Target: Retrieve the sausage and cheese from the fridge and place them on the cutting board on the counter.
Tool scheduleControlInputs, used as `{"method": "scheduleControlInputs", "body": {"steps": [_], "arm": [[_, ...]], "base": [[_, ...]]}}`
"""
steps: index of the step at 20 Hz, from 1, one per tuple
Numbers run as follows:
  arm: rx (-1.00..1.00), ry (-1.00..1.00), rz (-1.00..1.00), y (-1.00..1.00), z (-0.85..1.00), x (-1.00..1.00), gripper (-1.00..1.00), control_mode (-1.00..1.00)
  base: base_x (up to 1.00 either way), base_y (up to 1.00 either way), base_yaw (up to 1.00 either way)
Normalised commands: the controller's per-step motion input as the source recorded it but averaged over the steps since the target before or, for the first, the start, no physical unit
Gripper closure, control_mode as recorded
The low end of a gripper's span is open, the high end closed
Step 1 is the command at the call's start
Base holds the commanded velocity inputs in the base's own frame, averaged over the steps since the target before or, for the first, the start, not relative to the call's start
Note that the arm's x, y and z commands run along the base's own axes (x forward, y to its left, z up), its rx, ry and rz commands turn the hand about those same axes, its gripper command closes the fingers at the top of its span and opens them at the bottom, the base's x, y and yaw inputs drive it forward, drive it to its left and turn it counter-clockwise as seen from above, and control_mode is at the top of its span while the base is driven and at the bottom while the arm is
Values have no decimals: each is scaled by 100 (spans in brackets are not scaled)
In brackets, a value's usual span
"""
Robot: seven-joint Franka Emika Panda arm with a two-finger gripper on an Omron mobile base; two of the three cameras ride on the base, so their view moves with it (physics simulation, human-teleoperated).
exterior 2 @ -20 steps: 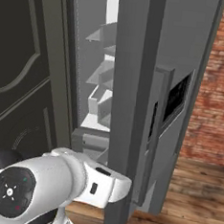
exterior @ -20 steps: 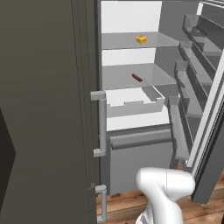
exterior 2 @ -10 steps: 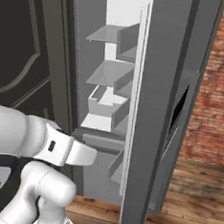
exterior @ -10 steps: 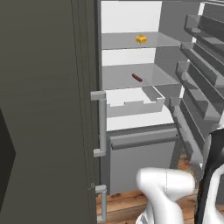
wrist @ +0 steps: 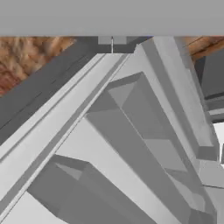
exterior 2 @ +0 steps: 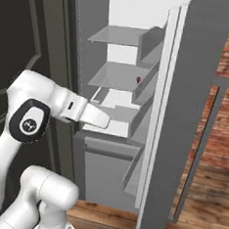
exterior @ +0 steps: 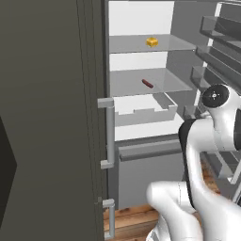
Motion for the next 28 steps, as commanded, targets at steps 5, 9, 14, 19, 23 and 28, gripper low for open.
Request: {"method": "scheduleControlInputs", "body": {"steps": [5, 9, 14, 19, 23, 28], "arm": [[-16, 9, -28, -73, -6, 77, 100, -100], [-8, 12, -25, -92, -18, 59, 100, -100], [-14, 2, -21, -38, -10, 25, 100, -100], [-14, -7, -15, -21, -30, 1, 100, -100], [-8, -12, -14, -44, -5, 0, 100, -100], [-1, -8, -3, -17, 34, -24, 100, -100]], "base": [[0, 0, 0], [0, 0, 0], [0, 0, 0], [0, 0, 0], [0, 0, 0], [0, 0, 0]]}}
